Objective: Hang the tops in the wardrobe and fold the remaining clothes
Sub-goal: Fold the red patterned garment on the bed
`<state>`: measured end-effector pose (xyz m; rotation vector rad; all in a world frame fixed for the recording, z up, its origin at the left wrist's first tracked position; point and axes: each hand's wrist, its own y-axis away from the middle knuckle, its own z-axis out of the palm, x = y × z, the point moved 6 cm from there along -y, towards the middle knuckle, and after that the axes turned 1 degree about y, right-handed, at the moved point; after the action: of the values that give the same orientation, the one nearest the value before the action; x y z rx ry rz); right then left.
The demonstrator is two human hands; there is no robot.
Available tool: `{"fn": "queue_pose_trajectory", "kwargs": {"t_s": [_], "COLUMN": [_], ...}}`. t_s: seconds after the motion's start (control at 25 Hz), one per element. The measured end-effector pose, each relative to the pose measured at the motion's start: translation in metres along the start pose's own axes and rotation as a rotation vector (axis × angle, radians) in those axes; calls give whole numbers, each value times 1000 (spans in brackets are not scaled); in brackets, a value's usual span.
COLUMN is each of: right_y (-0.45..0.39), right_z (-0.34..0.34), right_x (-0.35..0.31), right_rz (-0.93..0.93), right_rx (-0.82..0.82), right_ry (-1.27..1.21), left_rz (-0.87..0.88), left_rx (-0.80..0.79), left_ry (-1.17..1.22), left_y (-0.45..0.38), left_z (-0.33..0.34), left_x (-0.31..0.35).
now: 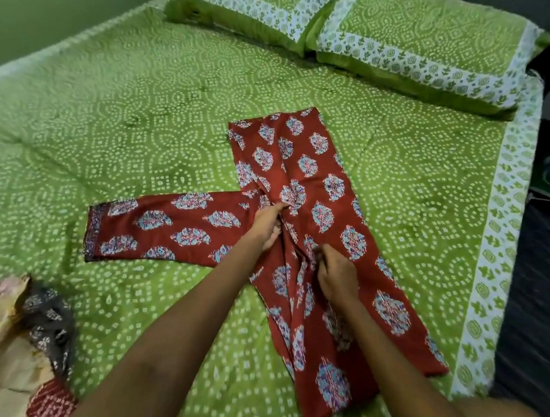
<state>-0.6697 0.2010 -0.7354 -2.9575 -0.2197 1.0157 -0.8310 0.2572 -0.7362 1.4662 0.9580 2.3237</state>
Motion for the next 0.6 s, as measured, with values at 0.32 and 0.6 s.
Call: {"fn": "queue_pose_trajectory", "kwargs": {"t_s": [0.32,0.6], "right_y": [-10,-8], "right_z": [11,19], "right_x": [20,19], "right_rz": [101,30], "right_rx": [93,97], "right_ry": [-71,4], "left_rz": [86,211], "left_rx": [78,205], "left_ry": [140,116], "left_y": [-122,-146], "left_z": [-10,-30], "left_x": [80,151]}}
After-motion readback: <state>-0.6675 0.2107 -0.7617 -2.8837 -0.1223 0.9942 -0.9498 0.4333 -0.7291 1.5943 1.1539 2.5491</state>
